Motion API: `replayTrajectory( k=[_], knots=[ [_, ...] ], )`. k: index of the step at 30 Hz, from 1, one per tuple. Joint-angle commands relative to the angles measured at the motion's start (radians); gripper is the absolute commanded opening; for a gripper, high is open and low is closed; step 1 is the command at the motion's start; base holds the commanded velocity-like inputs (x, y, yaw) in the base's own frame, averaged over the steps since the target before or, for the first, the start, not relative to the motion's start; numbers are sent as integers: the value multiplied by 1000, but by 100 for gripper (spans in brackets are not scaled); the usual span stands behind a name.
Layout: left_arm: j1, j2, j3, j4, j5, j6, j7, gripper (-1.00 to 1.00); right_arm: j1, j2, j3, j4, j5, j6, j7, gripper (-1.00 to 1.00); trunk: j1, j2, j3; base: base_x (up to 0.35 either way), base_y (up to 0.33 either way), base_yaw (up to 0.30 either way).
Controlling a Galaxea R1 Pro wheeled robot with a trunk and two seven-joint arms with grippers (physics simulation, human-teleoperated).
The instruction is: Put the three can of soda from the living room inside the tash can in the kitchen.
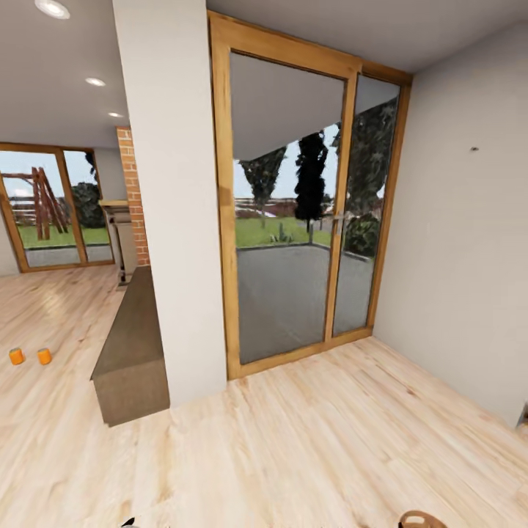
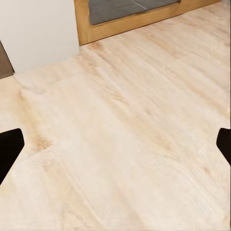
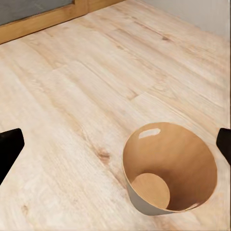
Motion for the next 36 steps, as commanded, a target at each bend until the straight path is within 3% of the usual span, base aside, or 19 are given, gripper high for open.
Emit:
replayTrajectory(
  k=[1, 36],
  knots=[
    [0, 0, 0, 0, 0, 0, 0, 100, 0, 0, 0, 0, 0, 0, 0, 100, 0, 0, -1, 0, -290, -232],
    [0, -1, -5, 0, -3, 0, 2, 100, 0, 2, 3, 0, 1, -2, 3, 100, 0, 0, -24, 0, -289, -220]
  ],
)
